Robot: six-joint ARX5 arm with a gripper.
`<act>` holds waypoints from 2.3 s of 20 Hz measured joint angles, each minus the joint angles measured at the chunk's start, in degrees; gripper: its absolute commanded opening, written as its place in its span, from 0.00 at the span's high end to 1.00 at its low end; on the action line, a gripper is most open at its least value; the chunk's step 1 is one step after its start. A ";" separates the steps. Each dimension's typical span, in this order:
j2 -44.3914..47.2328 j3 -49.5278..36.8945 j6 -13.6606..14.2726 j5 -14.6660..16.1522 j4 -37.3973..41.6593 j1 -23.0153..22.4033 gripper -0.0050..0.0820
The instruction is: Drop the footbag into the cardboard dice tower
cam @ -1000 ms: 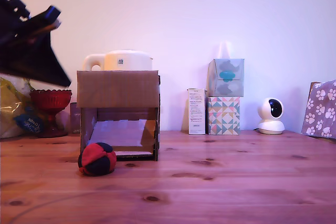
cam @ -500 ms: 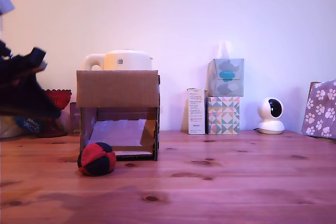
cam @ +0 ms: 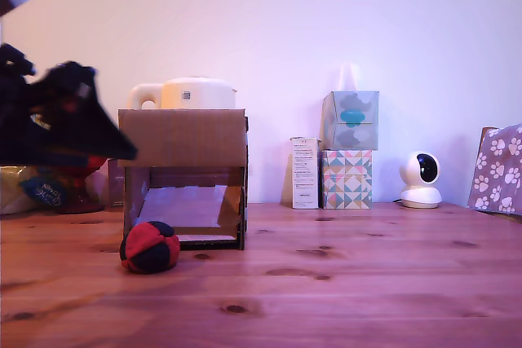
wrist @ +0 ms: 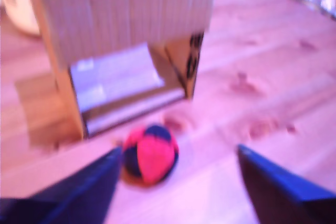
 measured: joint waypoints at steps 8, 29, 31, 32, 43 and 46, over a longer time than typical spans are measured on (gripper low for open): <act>19.54 1.20 1.62 -0.83 18.45 -0.02 0.07; 33.51 12.31 2.56 -0.39 9.62 0.70 0.92; 29.07 12.22 2.56 -0.33 4.92 0.70 0.92; 25.97 12.22 2.56 -0.13 2.47 0.70 0.92; -5.42 12.31 2.56 1.11 -15.63 0.68 0.92; -9.94 12.28 2.56 0.48 -11.17 0.68 0.92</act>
